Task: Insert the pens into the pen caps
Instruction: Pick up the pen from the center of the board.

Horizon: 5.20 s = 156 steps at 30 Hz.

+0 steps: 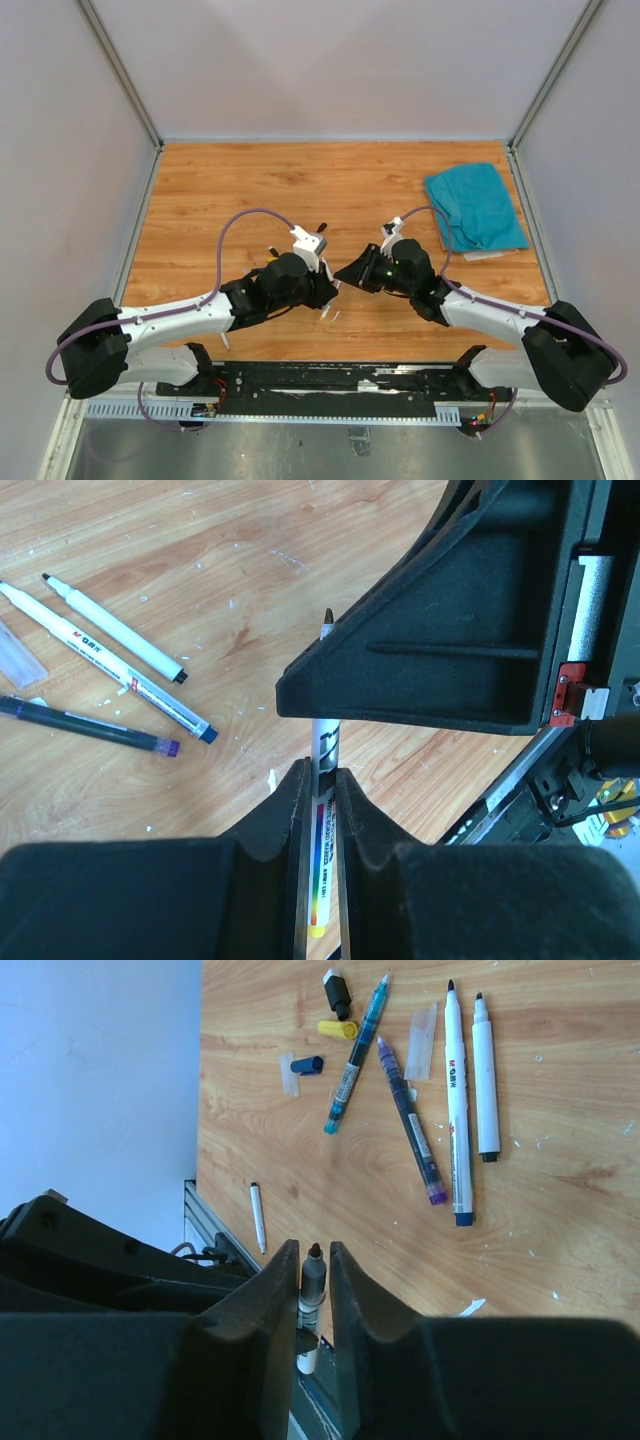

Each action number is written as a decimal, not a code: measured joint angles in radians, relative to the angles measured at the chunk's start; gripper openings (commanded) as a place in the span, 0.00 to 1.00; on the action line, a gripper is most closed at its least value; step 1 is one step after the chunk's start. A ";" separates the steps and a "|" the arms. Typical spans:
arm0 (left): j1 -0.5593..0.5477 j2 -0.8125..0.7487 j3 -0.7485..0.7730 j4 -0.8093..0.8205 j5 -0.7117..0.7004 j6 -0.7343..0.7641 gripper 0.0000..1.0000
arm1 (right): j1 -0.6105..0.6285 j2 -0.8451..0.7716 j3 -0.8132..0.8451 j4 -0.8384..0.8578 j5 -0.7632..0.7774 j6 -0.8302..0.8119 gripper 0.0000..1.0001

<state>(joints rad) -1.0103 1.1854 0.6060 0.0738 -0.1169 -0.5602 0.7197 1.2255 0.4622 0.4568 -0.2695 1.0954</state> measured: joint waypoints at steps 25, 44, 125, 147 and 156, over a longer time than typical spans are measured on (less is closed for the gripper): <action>-0.002 0.001 -0.016 0.014 0.037 -0.001 0.22 | 0.024 -0.059 0.031 -0.026 -0.005 -0.003 0.01; -0.012 -0.021 -0.017 -0.028 0.022 0.003 0.00 | 0.027 -0.143 0.072 -0.167 0.060 -0.101 0.56; -0.012 -0.066 -0.024 -0.134 -0.001 0.014 0.00 | 0.117 -0.188 0.089 -0.261 0.182 -0.182 0.70; 0.031 -0.142 0.121 -0.388 -0.211 -0.002 0.00 | 0.045 -0.584 0.137 -0.803 0.466 -0.621 0.82; 0.115 -0.199 0.125 -0.460 -0.238 0.031 0.01 | 0.045 -0.483 0.225 -0.927 0.506 -0.711 0.82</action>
<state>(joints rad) -0.8951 0.9867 0.7311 -0.3859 -0.3553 -0.5293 0.7650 0.7425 0.6876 -0.4702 0.2363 0.3847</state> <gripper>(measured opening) 0.130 0.817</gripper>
